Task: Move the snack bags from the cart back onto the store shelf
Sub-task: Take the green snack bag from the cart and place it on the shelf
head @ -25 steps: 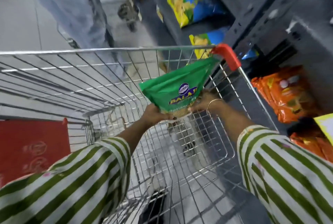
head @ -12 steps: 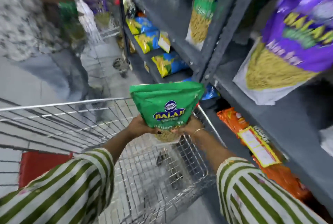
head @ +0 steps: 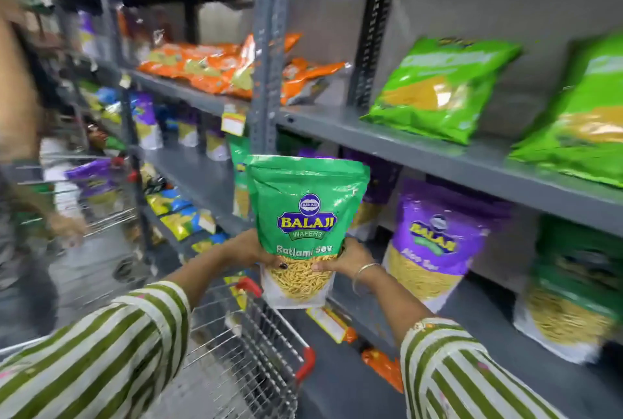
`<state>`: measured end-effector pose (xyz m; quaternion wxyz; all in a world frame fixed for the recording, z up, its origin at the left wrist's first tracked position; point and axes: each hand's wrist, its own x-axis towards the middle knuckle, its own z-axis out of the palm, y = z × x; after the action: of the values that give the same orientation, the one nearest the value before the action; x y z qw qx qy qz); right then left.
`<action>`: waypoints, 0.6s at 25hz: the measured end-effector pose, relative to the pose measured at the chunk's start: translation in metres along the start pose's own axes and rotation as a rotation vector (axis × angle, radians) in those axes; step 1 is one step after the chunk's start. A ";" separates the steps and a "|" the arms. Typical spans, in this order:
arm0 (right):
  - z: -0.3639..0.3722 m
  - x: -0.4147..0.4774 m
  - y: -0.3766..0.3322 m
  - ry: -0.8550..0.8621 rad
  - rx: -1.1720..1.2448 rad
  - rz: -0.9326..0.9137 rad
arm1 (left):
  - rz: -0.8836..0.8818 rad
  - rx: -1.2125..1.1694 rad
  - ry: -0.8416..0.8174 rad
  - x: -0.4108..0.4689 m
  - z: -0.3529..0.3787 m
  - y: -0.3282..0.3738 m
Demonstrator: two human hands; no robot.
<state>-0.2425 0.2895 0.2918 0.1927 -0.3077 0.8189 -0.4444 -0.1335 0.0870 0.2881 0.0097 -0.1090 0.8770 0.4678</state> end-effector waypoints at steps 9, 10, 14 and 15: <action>-0.152 -0.145 0.087 0.230 -0.061 0.223 | 0.176 0.025 -0.483 0.046 0.169 0.145; -0.163 -0.159 0.100 0.263 -0.063 0.259 | 0.151 0.022 -0.507 0.055 0.190 0.153; -0.202 -0.200 0.149 0.435 0.005 0.371 | 0.064 0.033 -0.610 0.093 0.266 0.183; -0.210 -0.207 0.158 0.479 0.025 0.398 | 0.046 0.038 -0.648 0.100 0.282 0.190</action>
<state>-0.2660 0.6230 0.2784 0.0810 -0.0255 0.8797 -0.4679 -0.2937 0.4032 0.2733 0.2795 0.0657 0.8391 0.4620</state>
